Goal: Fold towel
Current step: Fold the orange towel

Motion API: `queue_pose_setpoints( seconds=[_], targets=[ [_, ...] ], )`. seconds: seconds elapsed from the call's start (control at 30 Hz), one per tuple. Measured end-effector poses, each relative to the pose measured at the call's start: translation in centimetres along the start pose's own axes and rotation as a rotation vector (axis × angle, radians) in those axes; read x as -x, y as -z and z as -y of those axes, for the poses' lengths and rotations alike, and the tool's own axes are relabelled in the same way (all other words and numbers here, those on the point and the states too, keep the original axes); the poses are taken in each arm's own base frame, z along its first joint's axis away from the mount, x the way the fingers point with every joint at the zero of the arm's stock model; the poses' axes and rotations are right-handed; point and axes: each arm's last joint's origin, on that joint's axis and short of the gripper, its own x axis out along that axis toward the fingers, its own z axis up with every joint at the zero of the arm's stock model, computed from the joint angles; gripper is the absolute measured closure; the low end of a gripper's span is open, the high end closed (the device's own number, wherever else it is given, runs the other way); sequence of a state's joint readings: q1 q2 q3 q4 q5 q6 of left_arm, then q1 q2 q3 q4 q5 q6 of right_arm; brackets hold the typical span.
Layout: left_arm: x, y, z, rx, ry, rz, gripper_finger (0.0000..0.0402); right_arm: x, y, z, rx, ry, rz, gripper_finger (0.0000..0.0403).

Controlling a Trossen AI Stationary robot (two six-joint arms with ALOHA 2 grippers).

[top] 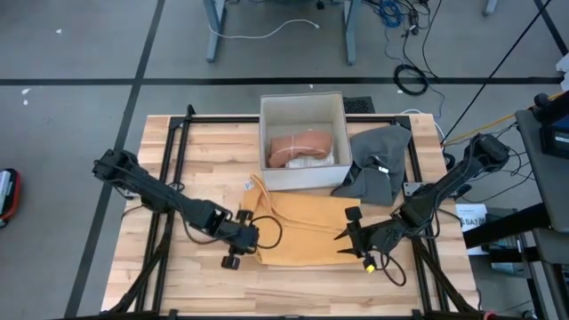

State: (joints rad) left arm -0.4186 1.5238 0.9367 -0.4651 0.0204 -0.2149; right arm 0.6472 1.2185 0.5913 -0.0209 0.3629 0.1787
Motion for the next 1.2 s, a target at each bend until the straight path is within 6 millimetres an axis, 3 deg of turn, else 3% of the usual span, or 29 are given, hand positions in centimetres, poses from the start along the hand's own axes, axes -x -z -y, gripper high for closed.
queue_pose_setpoints(
  seconds=[0.3,0.57,0.8,1.07,1.2],
  targets=[
    [-2.3,2.2,2.8,0.230,0.111,0.216,0.0303,-3.1,2.1,1.4,0.020,0.077,-0.078,0.0243],
    [-5.0,4.2,3.0,0.423,0.031,0.256,0.0303,-6.0,3.2,2.5,0.033,0.130,-0.119,0.0243],
    [-6.9,3.9,2.6,0.454,0.008,0.312,0.0303,-7.3,3.9,3.0,0.019,0.150,-0.128,0.0243],
    [-7.0,3.7,2.1,0.419,-0.065,0.354,0.0303,-7.3,3.9,2.9,0.006,0.151,-0.126,0.0243],
    [-7.0,3.8,2.1,0.370,-0.078,0.347,0.0324,-7.3,4.0,2.9,-0.012,0.147,-0.136,0.0254]
  ],
)
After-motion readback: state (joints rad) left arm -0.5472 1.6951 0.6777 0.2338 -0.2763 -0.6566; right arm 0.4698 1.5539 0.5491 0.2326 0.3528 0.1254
